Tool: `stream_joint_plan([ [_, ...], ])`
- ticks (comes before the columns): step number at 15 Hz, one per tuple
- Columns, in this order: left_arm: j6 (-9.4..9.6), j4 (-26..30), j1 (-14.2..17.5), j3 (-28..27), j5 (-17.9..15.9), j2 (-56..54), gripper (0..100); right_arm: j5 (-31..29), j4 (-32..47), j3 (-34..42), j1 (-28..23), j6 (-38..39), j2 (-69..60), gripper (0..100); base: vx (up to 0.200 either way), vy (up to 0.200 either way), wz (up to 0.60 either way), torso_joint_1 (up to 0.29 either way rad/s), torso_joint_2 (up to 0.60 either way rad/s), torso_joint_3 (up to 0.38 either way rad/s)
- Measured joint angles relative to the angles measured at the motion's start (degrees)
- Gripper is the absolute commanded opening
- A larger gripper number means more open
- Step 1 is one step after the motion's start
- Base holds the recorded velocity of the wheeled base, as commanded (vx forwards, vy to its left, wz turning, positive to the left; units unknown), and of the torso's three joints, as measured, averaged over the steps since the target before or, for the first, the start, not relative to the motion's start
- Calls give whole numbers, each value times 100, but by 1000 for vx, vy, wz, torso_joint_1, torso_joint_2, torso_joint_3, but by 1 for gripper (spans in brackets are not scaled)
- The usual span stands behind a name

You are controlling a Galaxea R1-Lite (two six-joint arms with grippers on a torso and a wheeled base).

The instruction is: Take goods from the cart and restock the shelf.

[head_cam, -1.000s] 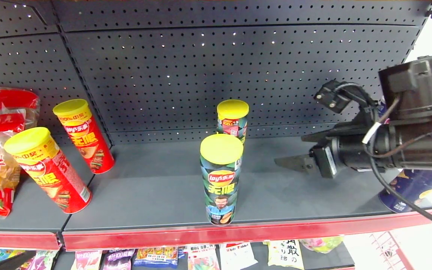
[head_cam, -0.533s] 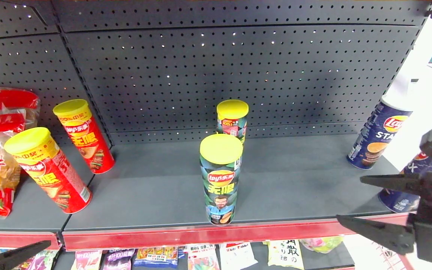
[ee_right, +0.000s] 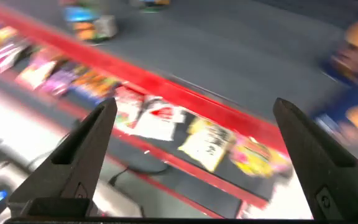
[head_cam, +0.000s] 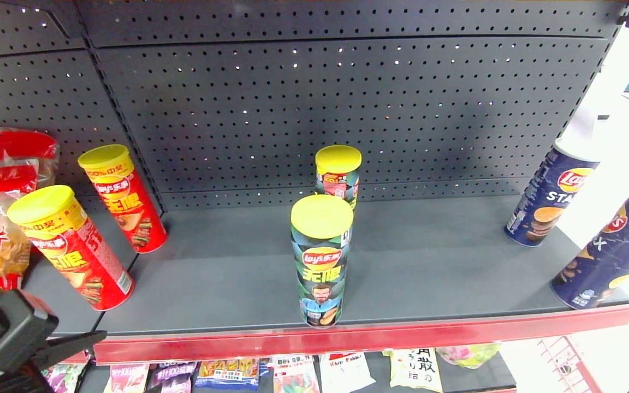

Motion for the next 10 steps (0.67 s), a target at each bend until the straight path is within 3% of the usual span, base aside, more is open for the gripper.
stream_joint_plan([
  [6, -126, -848, 6, -335, -22, 1006, 100, -276, 93, 190, -1914, 288, -438, 100, 0, 0, 0, 0, 0, 0],
  [10, -119, -859, 66, -358, -27, 1198, 100, -324, 358, 545, -2542, 288, -929, 100, 0, 0, 0, 0, 0, 0],
])
